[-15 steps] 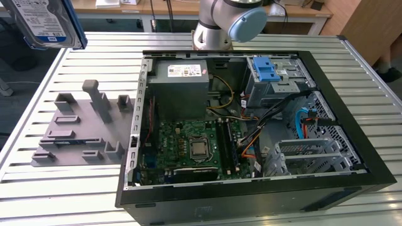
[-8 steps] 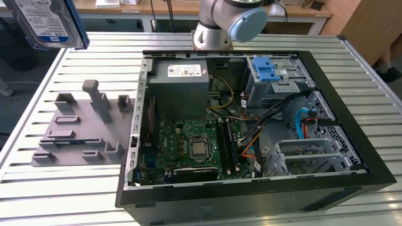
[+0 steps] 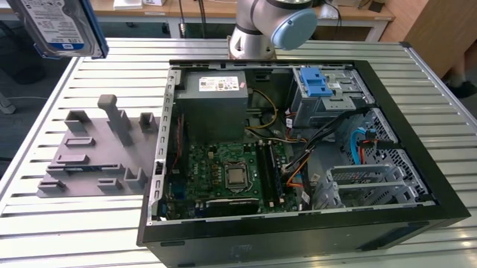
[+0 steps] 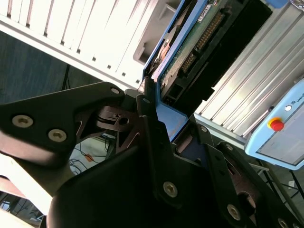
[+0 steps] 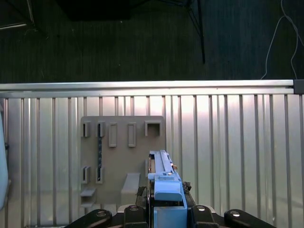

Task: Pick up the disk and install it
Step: 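Pick up the disk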

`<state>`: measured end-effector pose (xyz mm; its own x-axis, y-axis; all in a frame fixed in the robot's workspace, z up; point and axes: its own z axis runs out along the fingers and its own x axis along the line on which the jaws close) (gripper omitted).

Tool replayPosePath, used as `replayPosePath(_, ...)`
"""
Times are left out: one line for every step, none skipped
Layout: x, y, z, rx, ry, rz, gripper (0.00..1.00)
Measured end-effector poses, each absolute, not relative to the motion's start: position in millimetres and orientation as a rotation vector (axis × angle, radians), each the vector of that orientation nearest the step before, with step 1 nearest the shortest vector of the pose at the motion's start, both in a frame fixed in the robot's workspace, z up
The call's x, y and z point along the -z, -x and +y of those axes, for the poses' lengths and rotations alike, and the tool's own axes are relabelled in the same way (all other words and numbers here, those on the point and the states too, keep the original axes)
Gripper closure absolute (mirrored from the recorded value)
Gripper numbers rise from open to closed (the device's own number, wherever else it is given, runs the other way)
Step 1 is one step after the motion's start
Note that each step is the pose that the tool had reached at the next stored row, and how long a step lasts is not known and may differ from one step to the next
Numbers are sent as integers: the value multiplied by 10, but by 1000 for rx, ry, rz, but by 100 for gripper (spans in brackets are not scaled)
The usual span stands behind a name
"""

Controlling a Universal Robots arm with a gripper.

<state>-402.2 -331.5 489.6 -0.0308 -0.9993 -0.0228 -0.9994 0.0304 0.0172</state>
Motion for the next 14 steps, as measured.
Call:
replayPosePath(-4896,4016,-3315,-44,2184,2252,64)
replayPosePath(-4896,4010,-3315,-44,2184,2252,64)
replayPosePath(-4896,4005,-3315,-44,2184,2252,64)
replayPosePath(-4896,4000,-3315,-44,2184,2252,64)
replayPosePath(-4896,3994,-3315,-44,2184,2252,64)
replayPosePath(-4896,3988,-3315,-44,2184,2252,64)
replayPosePath(-4896,3982,-3315,-44,2184,2252,64)
replayPosePath(-4896,3976,-3315,-44,2184,2252,64)
replayPosePath(-4896,3971,-3315,-44,2184,2252,64)
replayPosePath(-4896,3964,-3315,-44,2184,2252,64)
replayPosePath(-4896,3959,-3315,-44,2184,2252,64)
replayPosePath(-4896,3953,-3315,-44,2184,2252,64)
replayPosePath(-4896,3947,-3315,-44,2184,2252,64)
replayPosePath(-4896,3942,-3315,-44,2184,2252,64)
